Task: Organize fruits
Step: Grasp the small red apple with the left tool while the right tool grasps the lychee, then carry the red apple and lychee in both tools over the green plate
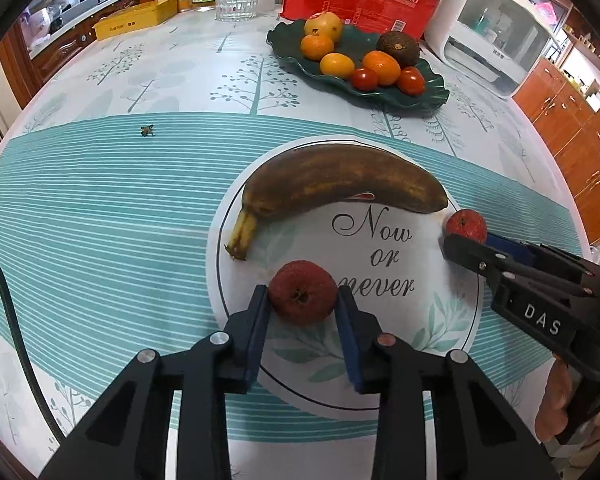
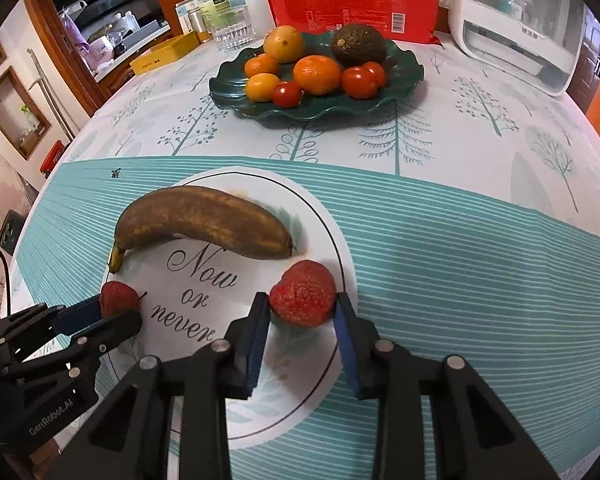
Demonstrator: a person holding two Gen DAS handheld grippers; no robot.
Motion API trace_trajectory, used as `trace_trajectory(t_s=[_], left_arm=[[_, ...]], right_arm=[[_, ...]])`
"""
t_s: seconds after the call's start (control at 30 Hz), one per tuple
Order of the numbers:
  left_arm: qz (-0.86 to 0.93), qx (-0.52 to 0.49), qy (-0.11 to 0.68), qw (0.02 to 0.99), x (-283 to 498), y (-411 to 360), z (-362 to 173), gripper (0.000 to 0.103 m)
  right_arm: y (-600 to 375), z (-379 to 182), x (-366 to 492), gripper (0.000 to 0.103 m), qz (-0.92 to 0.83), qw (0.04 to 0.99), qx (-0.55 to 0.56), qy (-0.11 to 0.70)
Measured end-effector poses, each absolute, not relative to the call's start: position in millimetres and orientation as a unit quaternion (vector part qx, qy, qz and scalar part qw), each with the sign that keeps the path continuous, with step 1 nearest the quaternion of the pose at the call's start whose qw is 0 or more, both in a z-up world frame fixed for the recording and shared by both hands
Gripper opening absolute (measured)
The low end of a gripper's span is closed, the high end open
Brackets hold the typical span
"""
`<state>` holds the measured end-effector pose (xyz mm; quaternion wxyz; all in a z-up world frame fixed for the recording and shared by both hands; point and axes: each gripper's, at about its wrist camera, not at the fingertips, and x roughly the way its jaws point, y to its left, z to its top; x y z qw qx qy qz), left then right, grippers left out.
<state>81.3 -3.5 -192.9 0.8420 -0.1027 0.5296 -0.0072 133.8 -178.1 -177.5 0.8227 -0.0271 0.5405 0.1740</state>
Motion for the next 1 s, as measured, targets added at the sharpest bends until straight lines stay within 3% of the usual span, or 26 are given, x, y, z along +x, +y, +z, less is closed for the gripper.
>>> trace_trajectory(t_s=[0.4,1.0], left_arm=[[-0.025,-0.114,0.520,0.846,81,0,-157,0.031],[-0.072,-0.060,0.441,0.893,213,17,21,0.031]], right_arm=[[-168,-142,121,0.032,0.191,0.836,-0.043,0.513],[-171,-4,210,0.032,0.182,0.877,-0.033,0.444]])
